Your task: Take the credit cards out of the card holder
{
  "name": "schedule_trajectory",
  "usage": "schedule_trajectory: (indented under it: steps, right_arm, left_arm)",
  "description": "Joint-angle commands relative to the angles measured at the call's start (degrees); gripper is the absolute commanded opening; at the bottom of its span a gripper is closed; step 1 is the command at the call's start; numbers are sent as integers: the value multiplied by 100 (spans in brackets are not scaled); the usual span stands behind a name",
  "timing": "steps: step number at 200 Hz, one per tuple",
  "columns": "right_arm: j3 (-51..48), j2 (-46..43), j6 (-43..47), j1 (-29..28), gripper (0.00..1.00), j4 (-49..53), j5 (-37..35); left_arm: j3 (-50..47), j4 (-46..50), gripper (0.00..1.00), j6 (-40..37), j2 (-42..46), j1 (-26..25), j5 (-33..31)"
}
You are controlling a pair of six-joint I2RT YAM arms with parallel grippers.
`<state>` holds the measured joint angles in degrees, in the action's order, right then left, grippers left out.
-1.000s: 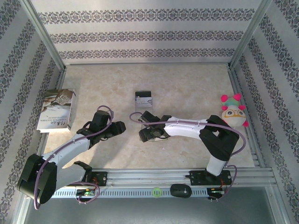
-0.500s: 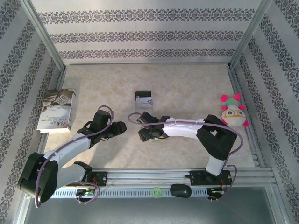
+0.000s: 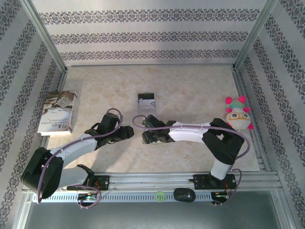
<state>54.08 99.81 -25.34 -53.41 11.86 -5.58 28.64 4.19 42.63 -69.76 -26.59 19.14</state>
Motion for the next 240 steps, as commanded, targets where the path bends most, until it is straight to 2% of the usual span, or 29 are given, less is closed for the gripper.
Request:
schedule_trajectory:
  steps: [1,22,45,72,135,146,161,174,192,203,240]
  right_arm:
    - [-262,101,25,-29,75,-253,579]
    - [-245,25,-65,-34,87,-451,724]
    - [-45,296,-25,-72,89,-220,679]
    - [5,578,-30,-117,86,54,538]
    - [-31,877,92,-179,72,246,377]
    - [-51,891,99,-179,67,237,378]
    - [-103,895,100,-157,55,183,424]
    - [-174,883,98,-114,32,58,478]
    - [-275,786,159,-81,10,-190,562]
    - [-343,673,244,-69,1,-386,676]
    - [-446,361,292,29,0,-1024,1268]
  left_arm:
    - [199,-87,51,92,14,-48,-99]
    - [253,-13,51,55,59,-48,-121]
    - [260,21,51,37,50,-49,-135]
    - [214,-7,51,42,64,-54,-152]
    - [211,-78,51,29,-2,-56,-58]
    - [217,-68,52,17,2,-54,-51]
    - [214,-129,52,14,-14,-55,-12]
    - [227,-192,52,13,-75,-65,54]
    - [272,-256,52,-15,-173,-165,82]
    - [302,-288,52,-10,-236,-238,68]
    - [356,-452,47,7,-340,-332,172]
